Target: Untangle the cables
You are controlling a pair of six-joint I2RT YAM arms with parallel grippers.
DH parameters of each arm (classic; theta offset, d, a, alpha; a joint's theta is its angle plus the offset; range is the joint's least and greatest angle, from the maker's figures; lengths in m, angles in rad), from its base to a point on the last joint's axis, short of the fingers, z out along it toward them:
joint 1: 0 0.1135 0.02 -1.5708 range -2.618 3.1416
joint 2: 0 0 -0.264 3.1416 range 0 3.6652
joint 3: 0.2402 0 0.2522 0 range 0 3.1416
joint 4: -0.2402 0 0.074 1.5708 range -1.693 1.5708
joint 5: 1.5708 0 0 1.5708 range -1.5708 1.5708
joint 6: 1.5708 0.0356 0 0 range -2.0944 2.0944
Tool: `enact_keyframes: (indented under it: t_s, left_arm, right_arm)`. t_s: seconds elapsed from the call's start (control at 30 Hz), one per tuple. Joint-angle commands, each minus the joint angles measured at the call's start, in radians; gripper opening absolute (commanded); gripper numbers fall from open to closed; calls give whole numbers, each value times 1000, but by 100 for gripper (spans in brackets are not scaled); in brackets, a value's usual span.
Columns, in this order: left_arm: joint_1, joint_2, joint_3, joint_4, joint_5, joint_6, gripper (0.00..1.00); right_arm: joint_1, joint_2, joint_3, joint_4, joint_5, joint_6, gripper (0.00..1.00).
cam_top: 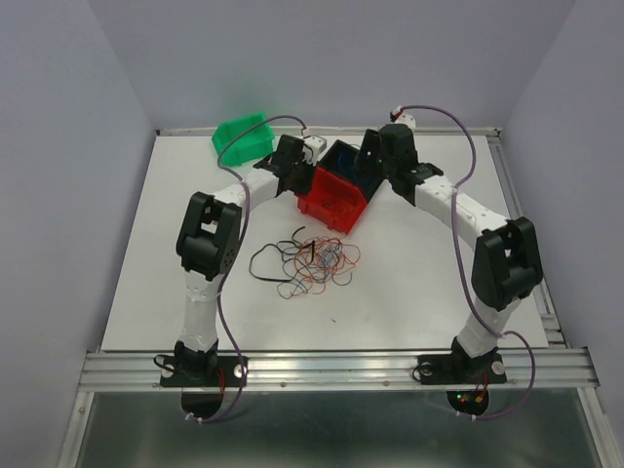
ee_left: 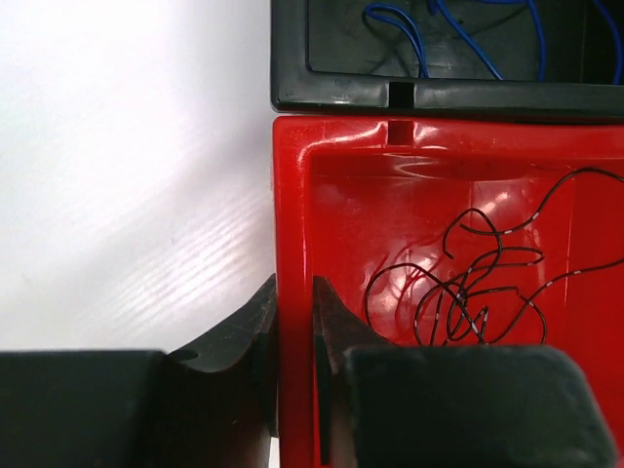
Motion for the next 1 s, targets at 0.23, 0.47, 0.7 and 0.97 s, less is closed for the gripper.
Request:
enact_keyframes:
  t_s: [0.23,0.47,0.7,0.97]
  left_arm:
    - [-37,16,125,37,-13,-29,51]
    - [-37,-182,4,54,3,63,64]
    - [-34,-473,-280,74,-8,178,76]
    - [-71,-611,-461,-78,274,360,76]
  right_arm:
    - [7,-244,-280,69,-137,-70,69]
    - [77,-376,-416,-46,-186,-143,68]
    - [134,-370,-458,-73,-234,-247,69]
    - [154,-282,-438,-55,-315,-353,68]
